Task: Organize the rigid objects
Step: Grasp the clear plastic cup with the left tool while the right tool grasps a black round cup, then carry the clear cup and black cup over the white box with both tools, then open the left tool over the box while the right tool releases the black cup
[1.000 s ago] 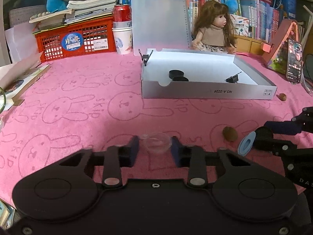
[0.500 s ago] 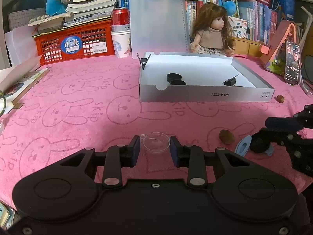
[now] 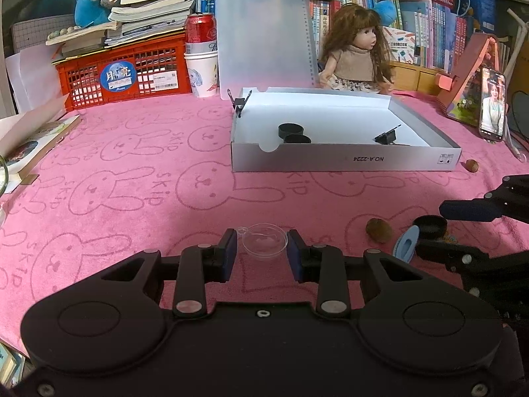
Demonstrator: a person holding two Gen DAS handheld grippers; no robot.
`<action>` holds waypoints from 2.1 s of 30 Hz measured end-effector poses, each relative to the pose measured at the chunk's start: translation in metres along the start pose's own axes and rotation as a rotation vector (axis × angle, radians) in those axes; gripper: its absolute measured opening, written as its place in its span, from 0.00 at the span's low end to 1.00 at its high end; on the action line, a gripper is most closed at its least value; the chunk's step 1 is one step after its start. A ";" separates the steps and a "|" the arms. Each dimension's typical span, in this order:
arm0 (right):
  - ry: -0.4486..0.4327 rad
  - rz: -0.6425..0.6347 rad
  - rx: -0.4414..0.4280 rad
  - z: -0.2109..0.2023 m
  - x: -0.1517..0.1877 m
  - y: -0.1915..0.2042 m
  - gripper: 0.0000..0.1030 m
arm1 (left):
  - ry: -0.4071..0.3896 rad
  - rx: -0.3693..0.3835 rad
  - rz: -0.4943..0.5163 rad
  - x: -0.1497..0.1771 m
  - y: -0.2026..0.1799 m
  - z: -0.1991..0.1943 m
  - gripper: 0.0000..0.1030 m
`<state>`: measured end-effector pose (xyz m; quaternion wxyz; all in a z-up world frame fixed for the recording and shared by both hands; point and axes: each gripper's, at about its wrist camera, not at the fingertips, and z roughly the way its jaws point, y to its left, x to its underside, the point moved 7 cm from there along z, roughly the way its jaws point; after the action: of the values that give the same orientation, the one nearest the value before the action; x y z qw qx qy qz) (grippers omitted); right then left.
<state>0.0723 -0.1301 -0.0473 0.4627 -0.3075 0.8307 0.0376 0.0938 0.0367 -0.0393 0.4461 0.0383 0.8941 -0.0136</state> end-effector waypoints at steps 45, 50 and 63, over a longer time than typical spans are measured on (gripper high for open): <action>0.007 0.575 0.091 0.065 -0.070 -0.150 0.36 | 0.061 0.068 -0.078 -0.139 -0.035 0.097 0.30; 0.029 0.632 0.092 0.099 -0.071 -0.161 0.36 | 0.084 0.034 -0.113 -0.149 -0.032 0.129 0.30; 0.118 0.617 0.137 0.143 -0.060 -0.164 0.36 | 0.131 -0.012 -0.102 -0.156 -0.031 0.186 0.31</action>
<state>0.2915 -0.1849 -0.0447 0.4003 -0.0111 0.9106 0.1022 0.3334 -0.0140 -0.0266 0.3855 -0.0095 0.9222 -0.0284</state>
